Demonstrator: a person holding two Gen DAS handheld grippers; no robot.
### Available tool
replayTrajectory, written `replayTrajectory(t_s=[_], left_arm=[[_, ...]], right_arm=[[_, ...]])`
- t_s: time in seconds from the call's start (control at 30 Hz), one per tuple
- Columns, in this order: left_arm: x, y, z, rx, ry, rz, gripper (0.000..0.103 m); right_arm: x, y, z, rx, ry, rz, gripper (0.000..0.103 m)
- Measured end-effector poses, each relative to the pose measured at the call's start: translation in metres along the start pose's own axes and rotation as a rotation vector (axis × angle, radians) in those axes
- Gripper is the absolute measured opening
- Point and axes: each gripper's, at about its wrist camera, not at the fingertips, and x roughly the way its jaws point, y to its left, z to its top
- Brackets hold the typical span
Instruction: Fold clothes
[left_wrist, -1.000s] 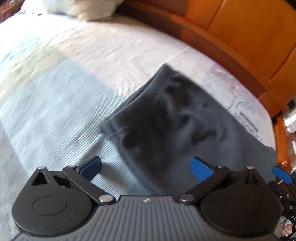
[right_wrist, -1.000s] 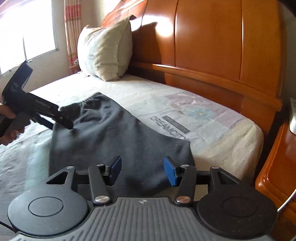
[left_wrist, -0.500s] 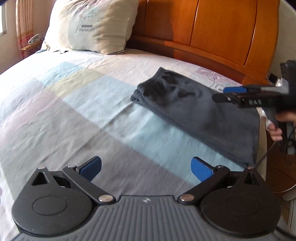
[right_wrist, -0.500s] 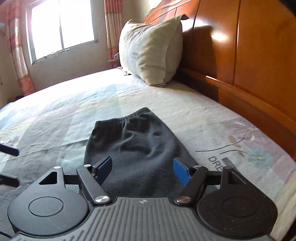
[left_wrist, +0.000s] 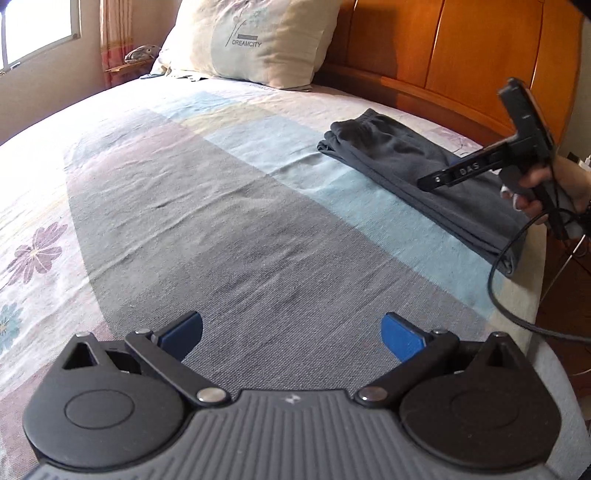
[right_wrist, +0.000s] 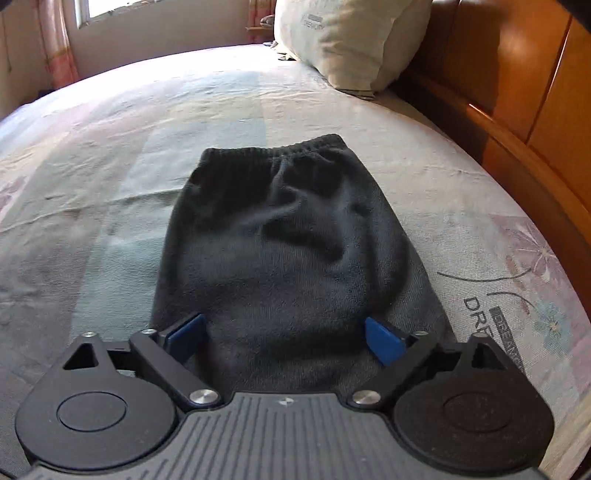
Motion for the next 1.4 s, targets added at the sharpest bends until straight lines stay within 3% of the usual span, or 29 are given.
replayTrajectory(t_s=[0.23, 0.33, 0.43, 0.47, 0.63, 0.77, 1.0, 1.23, 1.3, 1.4], left_arm=[[-0.009, 0.011, -0.003, -0.010, -0.032, 0.045, 0.102], [-0.013, 0.023, -0.006, -0.042, -0.036, 0.072, 0.102], [-0.019, 0.035, -0.008, -0.078, -0.042, 0.089, 0.102], [-0.021, 0.037, -0.009, -0.089, -0.045, 0.096, 0.102], [-0.030, 0.042, -0.010, -0.104, -0.059, 0.112, 0.102], [-0.037, 0.035, -0.010, -0.096, -0.077, 0.095, 0.102], [-0.049, 0.013, -0.009, -0.067, -0.103, 0.039, 0.102], [-0.060, -0.002, -0.012, -0.053, -0.095, 0.010, 0.102], [-0.064, -0.002, -0.014, -0.058, -0.089, 0.014, 0.102], [-0.070, -0.004, -0.018, -0.063, -0.092, 0.027, 0.102]], right_arm=[[0.010, 0.010, 0.069, -0.029, -0.155, 0.008, 0.099], [0.047, 0.012, 0.094, -0.040, -0.123, -0.012, 0.099], [0.090, 0.009, 0.101, -0.020, -0.049, -0.023, 0.103], [0.096, 0.007, 0.101, 0.005, -0.064, -0.012, 0.103], [0.076, 0.004, 0.104, 0.037, -0.070, -0.001, 0.099], [0.014, 0.002, 0.079, 0.016, -0.122, 0.046, 0.100], [-0.073, 0.000, -0.019, 0.063, -0.107, 0.051, 0.101], [-0.066, 0.001, -0.088, 0.176, -0.020, 0.049, 0.100], [-0.078, 0.007, -0.089, 0.184, -0.050, 0.027, 0.099], [-0.095, 0.013, -0.093, 0.227, -0.107, 0.084, 0.102]])
